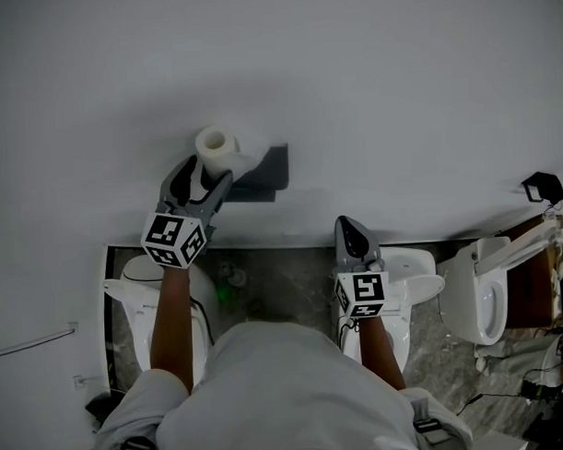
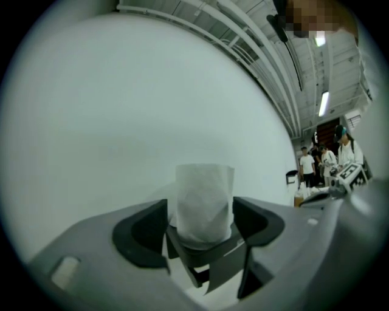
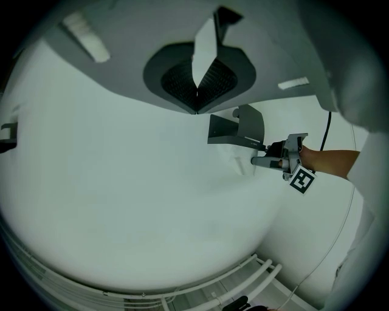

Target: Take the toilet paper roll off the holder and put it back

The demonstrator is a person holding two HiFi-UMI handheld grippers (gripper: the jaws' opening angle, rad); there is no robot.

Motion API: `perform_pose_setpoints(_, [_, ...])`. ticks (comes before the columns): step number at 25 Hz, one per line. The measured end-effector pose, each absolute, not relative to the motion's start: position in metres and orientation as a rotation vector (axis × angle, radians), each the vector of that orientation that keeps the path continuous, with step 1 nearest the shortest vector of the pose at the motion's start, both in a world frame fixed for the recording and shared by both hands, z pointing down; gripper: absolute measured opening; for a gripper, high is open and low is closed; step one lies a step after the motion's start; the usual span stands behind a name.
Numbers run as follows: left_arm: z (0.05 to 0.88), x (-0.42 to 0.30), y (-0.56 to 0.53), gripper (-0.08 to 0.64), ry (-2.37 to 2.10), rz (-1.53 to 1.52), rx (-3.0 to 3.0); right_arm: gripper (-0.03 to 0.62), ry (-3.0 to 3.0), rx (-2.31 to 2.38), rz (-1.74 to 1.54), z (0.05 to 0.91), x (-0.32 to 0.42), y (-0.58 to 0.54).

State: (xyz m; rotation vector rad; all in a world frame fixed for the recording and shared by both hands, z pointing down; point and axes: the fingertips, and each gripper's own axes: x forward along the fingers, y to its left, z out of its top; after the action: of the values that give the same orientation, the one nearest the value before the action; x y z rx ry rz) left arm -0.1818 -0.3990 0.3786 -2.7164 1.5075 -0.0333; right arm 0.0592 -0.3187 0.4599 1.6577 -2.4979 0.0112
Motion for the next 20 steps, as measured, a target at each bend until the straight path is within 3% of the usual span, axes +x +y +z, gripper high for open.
perform_pose_setpoints(9, [0.374,-0.190,-0.373,0.315,1.530,-0.023,-2.688,-0.002,-2.515,1.641,0.002,0.458,0.053,-0.318])
perform_pose_setpoints(20, [0.381,-0.196,-0.337,0.216,1.613,-0.006,-2.661,-0.002,-2.530,1.615,0.013,0.456,0.053,-0.312])
